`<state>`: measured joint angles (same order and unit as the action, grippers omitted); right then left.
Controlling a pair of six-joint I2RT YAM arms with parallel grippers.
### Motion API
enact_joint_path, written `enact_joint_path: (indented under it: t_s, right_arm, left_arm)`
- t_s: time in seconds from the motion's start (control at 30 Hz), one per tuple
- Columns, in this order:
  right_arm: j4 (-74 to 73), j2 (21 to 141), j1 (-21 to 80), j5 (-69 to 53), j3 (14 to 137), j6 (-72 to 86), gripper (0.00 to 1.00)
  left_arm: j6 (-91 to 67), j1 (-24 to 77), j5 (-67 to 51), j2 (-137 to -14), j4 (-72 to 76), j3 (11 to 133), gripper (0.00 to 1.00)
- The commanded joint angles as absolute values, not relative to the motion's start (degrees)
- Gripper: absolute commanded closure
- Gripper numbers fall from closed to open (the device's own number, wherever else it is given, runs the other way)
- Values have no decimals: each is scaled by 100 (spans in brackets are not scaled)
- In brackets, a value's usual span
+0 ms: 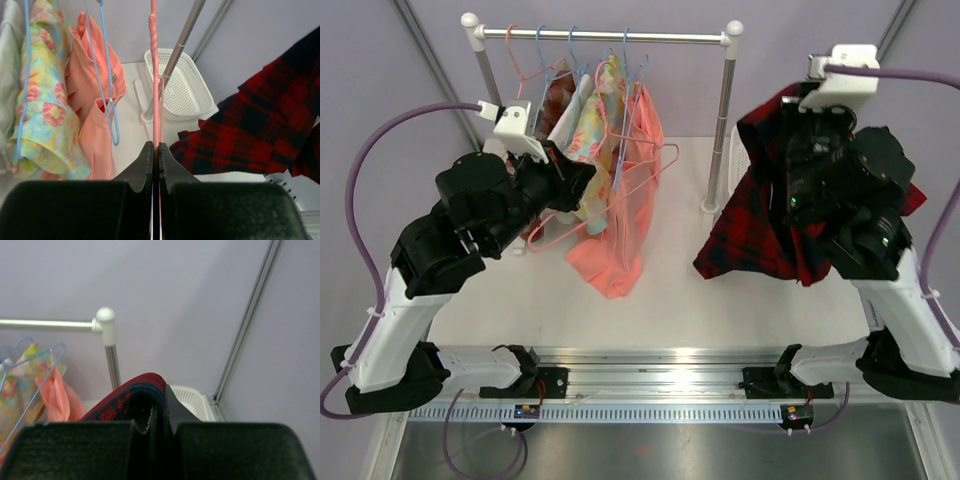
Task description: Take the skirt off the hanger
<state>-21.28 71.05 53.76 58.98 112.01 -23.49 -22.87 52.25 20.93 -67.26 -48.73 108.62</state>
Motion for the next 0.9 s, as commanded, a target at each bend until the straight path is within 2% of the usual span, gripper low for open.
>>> enact_joint_path:
  t_s: [0.0, 0.07, 0.17, 0.33, 0.47, 0.57, 0.67, 0.7, 0.77, 0.87]
  right_arm:
    - [8, 7750, 5126, 6101, 12065, -4374, 100]
    - [185, 8260, 4914, 5925, 12888, -4543, 100]
    - [-290, 8955, 4378, 5424, 13988, -4613, 100]
    - [-253, 9220, 3212, 4615, 14080, -4817, 100]
    - [-544, 9316, 2018, 4193, 14508, -3784, 100]
    - [-1193, 9369, 1234, 3360, 14721, -2660, 100]
    - [-2125, 9483, 748, 1422, 14792, -1613, 100]
    - [-2249, 9509, 530, 336, 14731, -1530, 100]
    - [-2241, 9781, 449, 298, 14774, -1303, 100]
    - [-2215, 10212, -455, -385, 14958, -121, 100]
  left_arm:
    - [-2136, 5247, 2390, -6250, -4280, 10593, 100]
    - [-2127, 5247, 2373, -6161, -4237, 10416, 100]
    - [-2127, 5247, 2347, -6091, -4245, 10213, 100]
    - [-2066, 5247, 2312, -6038, -4210, 9932, 100]
    - [-1987, 5247, 2180, -6126, -4263, 9818, 100]
    - [-1951, 5247, 2101, -6187, -4236, 9782, 100]
    - [-1934, 5247, 2004, -6275, -4114, 9756, 100]
    - [-1934, 5247, 1987, -6328, -4078, 9756, 100]
    - [-1934, 5247, 1951, -6389, -4069, 9765, 100]
    - [-1942, 5247, 1942, -6460, -4069, 9730, 100]
